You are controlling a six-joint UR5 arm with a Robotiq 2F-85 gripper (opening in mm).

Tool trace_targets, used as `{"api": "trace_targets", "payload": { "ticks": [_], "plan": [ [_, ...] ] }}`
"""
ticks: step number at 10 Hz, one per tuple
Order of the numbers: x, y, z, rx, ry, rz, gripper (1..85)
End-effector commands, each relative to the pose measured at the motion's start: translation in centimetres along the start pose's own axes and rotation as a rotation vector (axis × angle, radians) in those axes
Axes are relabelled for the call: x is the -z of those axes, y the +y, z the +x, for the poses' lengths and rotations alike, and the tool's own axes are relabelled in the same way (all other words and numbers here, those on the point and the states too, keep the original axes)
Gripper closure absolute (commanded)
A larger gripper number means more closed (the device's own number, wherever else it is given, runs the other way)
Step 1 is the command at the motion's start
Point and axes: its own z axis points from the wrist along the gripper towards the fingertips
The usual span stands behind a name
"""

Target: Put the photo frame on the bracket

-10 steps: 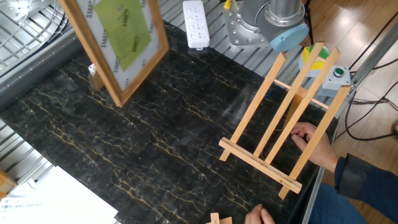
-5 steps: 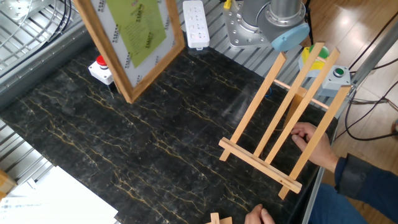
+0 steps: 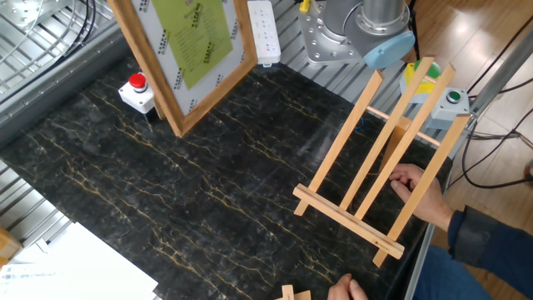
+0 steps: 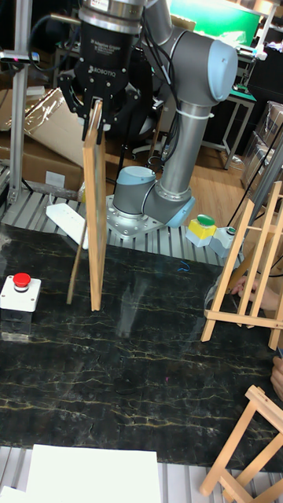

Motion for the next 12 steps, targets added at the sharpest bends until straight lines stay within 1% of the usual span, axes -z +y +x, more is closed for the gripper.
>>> {"api": "trace_targets", "payload": {
  "ticks": [1,3,4,5,6,7,8,9,10,11,12],
  "plan": [
    [0.5,-0.4,-0.4,0.029,-0.009,-0.013,84.7],
    [0.5,0.2,-0.4,0.014,-0.016,-0.026,84.7],
    [0.6,0.0,-0.6,0.003,-0.022,-0.022,84.7],
    [0.6,-0.4,-0.8,-0.005,-0.031,-0.005,84.7],
    [0.6,-1.0,-1.3,0.0,-0.05,0.017,84.7],
    [0.6,-1.4,-1.9,-0.012,-0.071,0.03,84.7],
    [0.7,-0.6,-2.3,-0.068,-0.09,0.0,84.7],
    [0.7,0.3,-3.0,-0.109,-0.113,-0.041,84.7],
    [0.8,1.1,-3.5,-0.119,-0.131,-0.074,84.7],
    [0.9,1.2,-3.9,-0.109,-0.146,-0.077,84.7],
    [0.9,1.3,-4.1,-0.116,-0.152,-0.082,84.7]
  ]
}}
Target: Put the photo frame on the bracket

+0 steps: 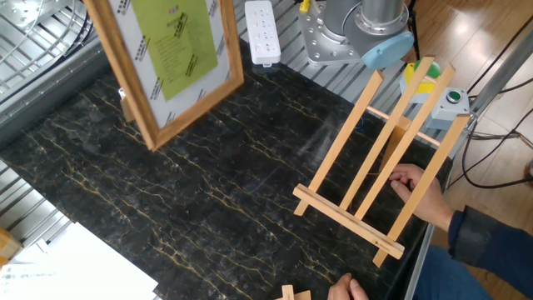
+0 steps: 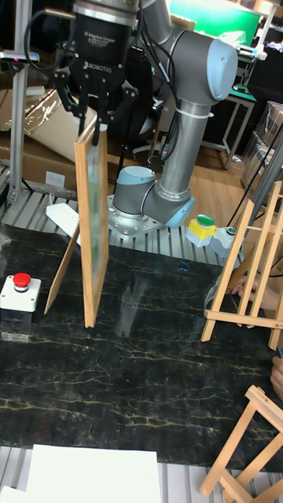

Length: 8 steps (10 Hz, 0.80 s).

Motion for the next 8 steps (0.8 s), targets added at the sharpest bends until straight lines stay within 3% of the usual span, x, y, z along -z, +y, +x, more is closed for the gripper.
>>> {"api": "trace_targets", "payload": {
  "ticks": [1,3,5,8],
  "plan": [
    [0.2,1.2,-1.0,-0.048,-0.039,-0.045,84.7],
    [0.2,1.6,-0.7,-0.109,-0.025,-0.063,84.7],
    [0.6,2.9,-0.6,-0.163,-0.009,-0.055,84.7],
    [0.8,4.6,-0.7,-0.261,-0.002,-0.095,84.7]
  ]
}}
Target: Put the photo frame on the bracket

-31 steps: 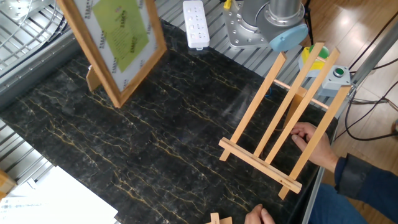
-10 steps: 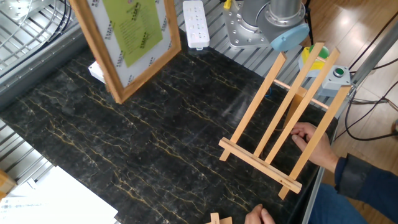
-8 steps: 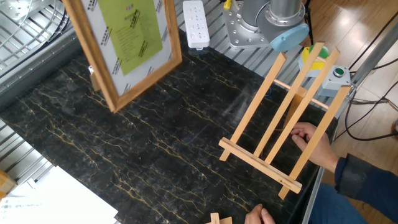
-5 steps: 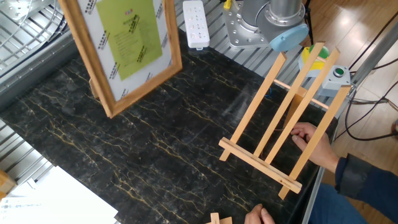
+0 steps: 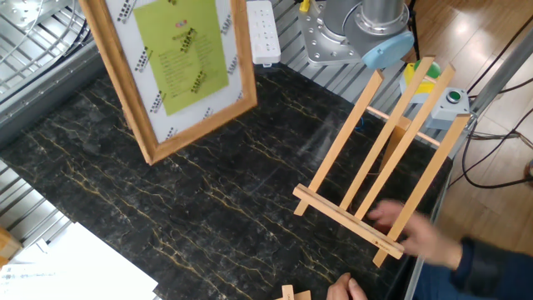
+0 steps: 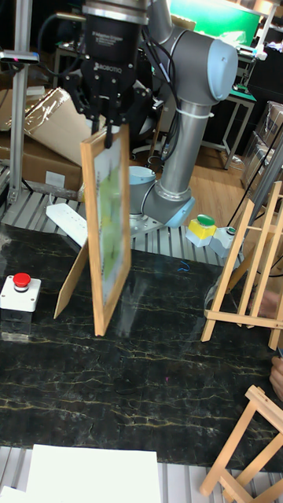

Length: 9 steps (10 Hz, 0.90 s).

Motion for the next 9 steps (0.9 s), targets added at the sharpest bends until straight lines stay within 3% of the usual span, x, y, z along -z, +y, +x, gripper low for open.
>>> {"api": "trace_targets", "payload": {
  "ticks": [1,3,9],
  "plan": [
    [0.3,2.2,0.2,-0.115,0.007,-0.05,84.7],
    [0.4,3.3,0.3,-0.174,0.01,-0.08,84.7],
    [0.3,4.0,0.7,-0.225,0.025,-0.099,84.7]
  ]
}}
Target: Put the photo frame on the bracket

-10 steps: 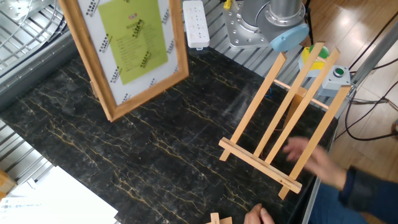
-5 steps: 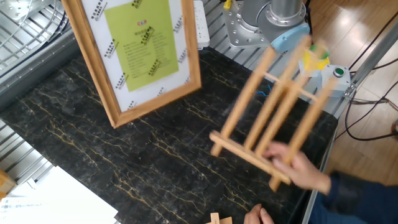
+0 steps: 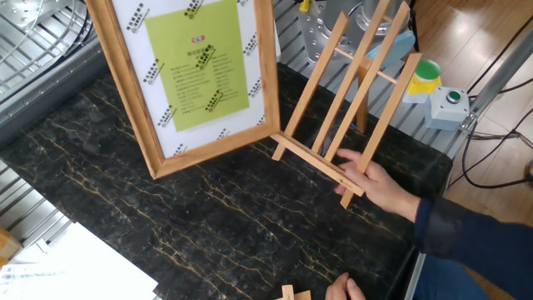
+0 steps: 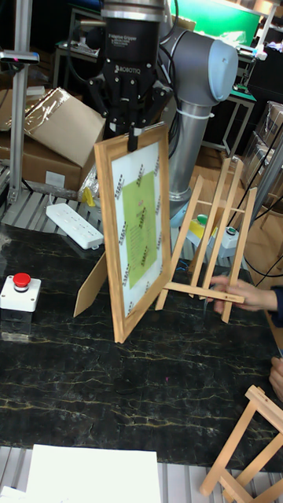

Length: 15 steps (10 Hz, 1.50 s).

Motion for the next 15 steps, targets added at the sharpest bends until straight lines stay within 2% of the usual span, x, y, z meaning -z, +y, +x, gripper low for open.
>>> {"api": "trace_targets", "payload": {
  "ticks": [1,3,5,9,12,15],
  "plan": [
    [0.0,1.0,0.8,-0.034,0.021,-0.029,84.7],
    [0.1,1.6,1.0,-0.081,0.018,-0.04,84.7],
    [0.1,1.1,0.9,-0.079,0.011,-0.02,84.7],
    [0.1,2.4,2.0,-0.079,0.004,-0.013,84.7],
    [0.0,3.0,2.3,-0.08,0.004,-0.025,84.7],
    [0.0,2.8,2.1,-0.079,-0.003,-0.02,84.7]
  ]
}}
